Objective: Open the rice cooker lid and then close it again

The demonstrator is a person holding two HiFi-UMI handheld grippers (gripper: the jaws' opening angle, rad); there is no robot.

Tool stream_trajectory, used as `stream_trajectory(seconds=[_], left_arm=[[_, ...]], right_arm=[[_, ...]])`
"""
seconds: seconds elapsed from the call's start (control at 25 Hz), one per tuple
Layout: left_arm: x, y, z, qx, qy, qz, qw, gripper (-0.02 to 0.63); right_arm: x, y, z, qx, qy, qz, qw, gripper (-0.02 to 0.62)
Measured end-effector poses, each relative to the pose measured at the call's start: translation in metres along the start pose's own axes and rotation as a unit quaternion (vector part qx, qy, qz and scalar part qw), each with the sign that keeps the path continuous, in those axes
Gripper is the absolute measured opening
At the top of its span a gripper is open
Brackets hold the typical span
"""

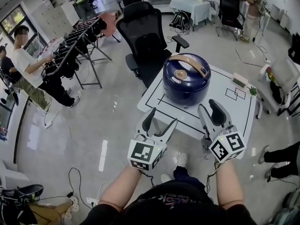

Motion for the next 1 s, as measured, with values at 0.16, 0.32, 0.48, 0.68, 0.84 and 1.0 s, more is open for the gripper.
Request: stream_trajectory(seconds=[0.16,0.32,0.48,0.68,0.84,1.0], left_arm=[[-0.005,0.009,0.023,0.002,0.005,0.007,1.0000,0.327],[-0.008,0.016,0.049,0.004,0.008,0.014,0.9999,0.327],[-0.011,0.020,0.079,0.010,0.010,0.021,0.9997,0.327],[-0.017,0.017,0.117,0.021,0.009,0.030,0.9993,0.327],[-0.020,0.016,0.151,0.029,0.009,0.034,0.9990,0.327],[-0.025,0.016,0.176,0.030,0.005,0.036,0.9989,0.327]], right_arm=[[-0.002,-0.018,0.017,0.002,-0.002,0.008,1.000,0.179],[0.000,-0.041,0.034,0.005,-0.004,0.018,1.000,0.179],[-0.005,-0.063,0.050,0.006,-0.008,0.023,1.000,0.179],[-0.010,-0.089,0.065,0.007,-0.015,0.025,1.000,0.179],[-0.012,-0.116,0.077,0.011,-0.014,0.026,0.999,0.179],[-0.017,-0.137,0.087,0.012,-0.014,0.025,1.000,0.178]])
Point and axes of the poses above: the fingertips, and each gripper's own axes: z forward along the fingers, y to its left, x out of its underside, the point moved 1 cm from there along -z, backward along the fingers, and after that the axes turned 3 degrees about x, right-handed, at the moved point
